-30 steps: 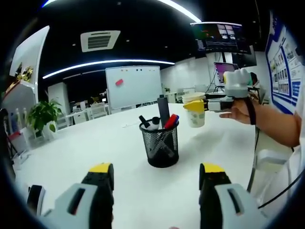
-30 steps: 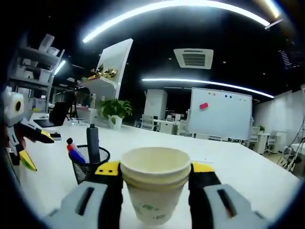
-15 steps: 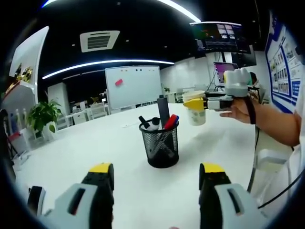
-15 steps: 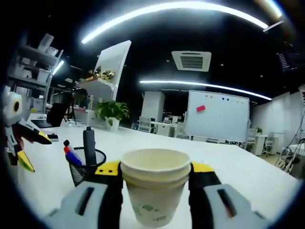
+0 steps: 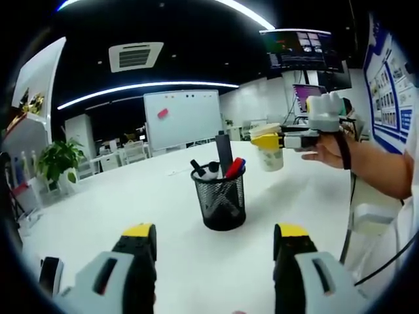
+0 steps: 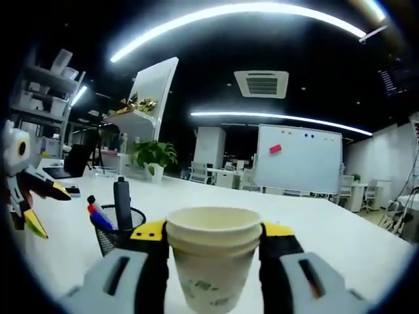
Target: Place the scattered laser pointers and whiteboard markers into the pen holder and stack the scattered paper cups together
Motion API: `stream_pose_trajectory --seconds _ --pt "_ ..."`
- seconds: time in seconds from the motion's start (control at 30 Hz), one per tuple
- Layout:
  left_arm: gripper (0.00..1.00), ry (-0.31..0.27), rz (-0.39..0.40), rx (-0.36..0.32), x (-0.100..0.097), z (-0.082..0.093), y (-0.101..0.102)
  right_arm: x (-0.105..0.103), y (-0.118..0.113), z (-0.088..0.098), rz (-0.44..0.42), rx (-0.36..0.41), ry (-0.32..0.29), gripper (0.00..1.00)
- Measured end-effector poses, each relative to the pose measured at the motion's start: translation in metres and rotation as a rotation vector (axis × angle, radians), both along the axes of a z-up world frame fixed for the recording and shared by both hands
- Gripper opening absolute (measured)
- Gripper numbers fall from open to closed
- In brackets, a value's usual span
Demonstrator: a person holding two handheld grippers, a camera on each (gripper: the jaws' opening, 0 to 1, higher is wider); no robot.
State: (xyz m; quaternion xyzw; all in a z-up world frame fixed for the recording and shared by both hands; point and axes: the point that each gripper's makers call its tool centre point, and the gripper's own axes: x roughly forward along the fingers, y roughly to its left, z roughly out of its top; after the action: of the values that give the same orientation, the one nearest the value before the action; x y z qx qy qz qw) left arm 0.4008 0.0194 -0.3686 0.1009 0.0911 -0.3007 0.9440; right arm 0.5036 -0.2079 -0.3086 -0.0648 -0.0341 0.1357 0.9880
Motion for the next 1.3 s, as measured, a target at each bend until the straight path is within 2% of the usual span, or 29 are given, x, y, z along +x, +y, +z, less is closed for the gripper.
stream_pose_trajectory --seconds 1.3 --pt "0.74 0.008 -0.005 -0.003 -0.0012 -0.0015 -0.0033 0.0004 0.0070 -0.0032 0.012 0.027 0.009 0.55"
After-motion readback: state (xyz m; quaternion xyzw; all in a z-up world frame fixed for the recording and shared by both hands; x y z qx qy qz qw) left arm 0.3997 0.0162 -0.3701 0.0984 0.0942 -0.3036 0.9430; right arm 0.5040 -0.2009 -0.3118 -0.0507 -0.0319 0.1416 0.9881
